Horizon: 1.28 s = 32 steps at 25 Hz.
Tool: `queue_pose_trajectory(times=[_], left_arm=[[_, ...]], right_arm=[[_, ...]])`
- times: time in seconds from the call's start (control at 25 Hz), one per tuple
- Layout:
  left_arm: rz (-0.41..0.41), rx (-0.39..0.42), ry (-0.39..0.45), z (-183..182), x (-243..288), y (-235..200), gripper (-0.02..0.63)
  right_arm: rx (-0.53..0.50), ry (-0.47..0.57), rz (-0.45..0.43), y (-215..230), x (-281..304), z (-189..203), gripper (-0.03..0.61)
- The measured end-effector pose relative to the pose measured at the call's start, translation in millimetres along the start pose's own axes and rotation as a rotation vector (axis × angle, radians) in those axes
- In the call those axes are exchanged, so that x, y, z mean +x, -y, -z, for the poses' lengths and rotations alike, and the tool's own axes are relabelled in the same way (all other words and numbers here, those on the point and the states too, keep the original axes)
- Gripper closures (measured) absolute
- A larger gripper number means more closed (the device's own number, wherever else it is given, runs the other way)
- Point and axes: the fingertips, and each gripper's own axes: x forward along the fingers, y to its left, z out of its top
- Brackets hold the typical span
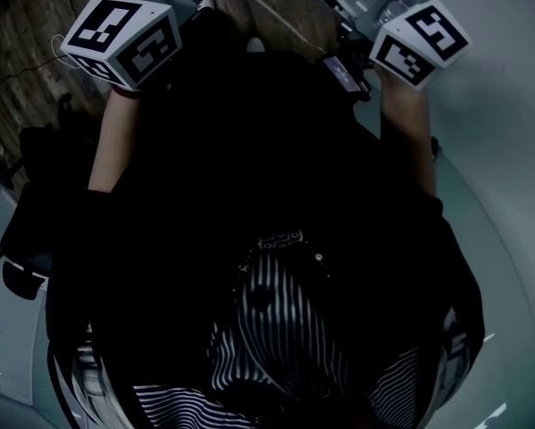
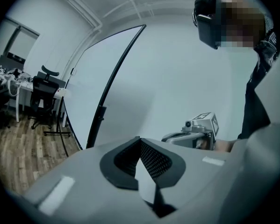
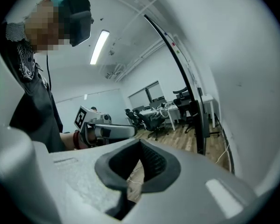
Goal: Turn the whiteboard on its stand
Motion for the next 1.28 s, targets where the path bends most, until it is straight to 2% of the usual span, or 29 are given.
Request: queue_pose_trajectory(times=[0.16, 0.32, 0.6, 0.88, 1.12, 1.28], left_arm=[[0.038, -0.004, 0.010, -14, 10, -6, 0.614], [0.058, -0.017, 0.007, -28, 12, -49, 0.614], [0.065, -0.014, 0.015, -59, 14, -104, 0.614], [0.109, 0.008, 0.004, -56, 10, -86, 0.614], [0.162, 0.037, -0.041, -73, 23, -162, 0.614], [0.194, 0.022, -0.037, -72, 26, -152, 0.614]], right_arm=[[0.006, 0.026, 0.015, 8, 13, -18, 0.577], [0.001, 0.027, 0.006, 23, 61, -45, 0.577], [0.016, 0.030, 0.022, 48, 105, -74, 0.577], [0.003, 0.071, 0.070, 34, 89, -78, 0.577], [0.024, 0.057, 0.107, 71, 162, -106, 0.577], [0.010, 0.078, 0.127, 64, 159, -110, 0.577]])
